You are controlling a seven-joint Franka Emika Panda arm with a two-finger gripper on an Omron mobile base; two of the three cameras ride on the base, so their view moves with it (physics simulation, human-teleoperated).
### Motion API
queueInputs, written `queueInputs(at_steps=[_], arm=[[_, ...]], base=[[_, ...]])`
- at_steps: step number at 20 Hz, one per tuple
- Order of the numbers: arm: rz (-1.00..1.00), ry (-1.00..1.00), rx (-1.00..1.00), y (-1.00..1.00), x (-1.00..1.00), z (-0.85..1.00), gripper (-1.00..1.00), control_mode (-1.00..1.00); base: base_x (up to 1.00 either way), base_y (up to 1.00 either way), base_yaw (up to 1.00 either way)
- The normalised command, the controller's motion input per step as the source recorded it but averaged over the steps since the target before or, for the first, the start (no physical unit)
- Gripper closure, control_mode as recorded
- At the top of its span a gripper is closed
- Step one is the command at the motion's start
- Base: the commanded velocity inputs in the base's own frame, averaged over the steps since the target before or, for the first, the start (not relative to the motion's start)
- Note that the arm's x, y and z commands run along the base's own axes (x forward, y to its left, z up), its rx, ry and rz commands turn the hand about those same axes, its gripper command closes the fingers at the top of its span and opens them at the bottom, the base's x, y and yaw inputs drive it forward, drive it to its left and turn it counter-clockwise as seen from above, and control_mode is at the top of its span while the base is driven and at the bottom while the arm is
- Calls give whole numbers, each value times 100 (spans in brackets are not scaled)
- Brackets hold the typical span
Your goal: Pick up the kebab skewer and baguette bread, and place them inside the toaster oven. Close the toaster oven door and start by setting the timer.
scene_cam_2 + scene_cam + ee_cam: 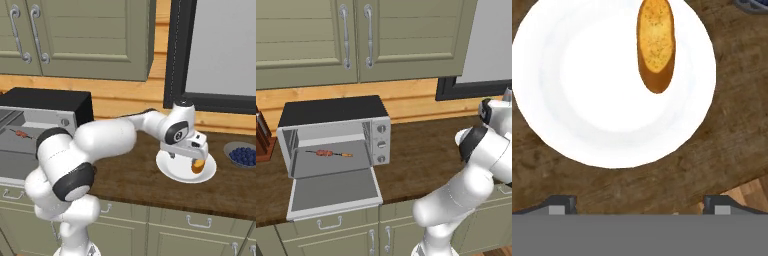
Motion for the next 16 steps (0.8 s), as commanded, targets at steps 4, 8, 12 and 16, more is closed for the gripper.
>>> queueInputs(at_steps=[4, 8, 12, 16], arm=[[0, 0, 0, -21, 44, -29, -100, -100], [2, 0, 0, -41, 20, -9, -100, -100], [0, 0, 0, -19, 52, -27, -100, -100], [0, 0, 0, -1, 40, -25, -100, -100]], base=[[0, 0, 0], [0, 0, 0], [0, 0, 0], [0, 0, 0]])
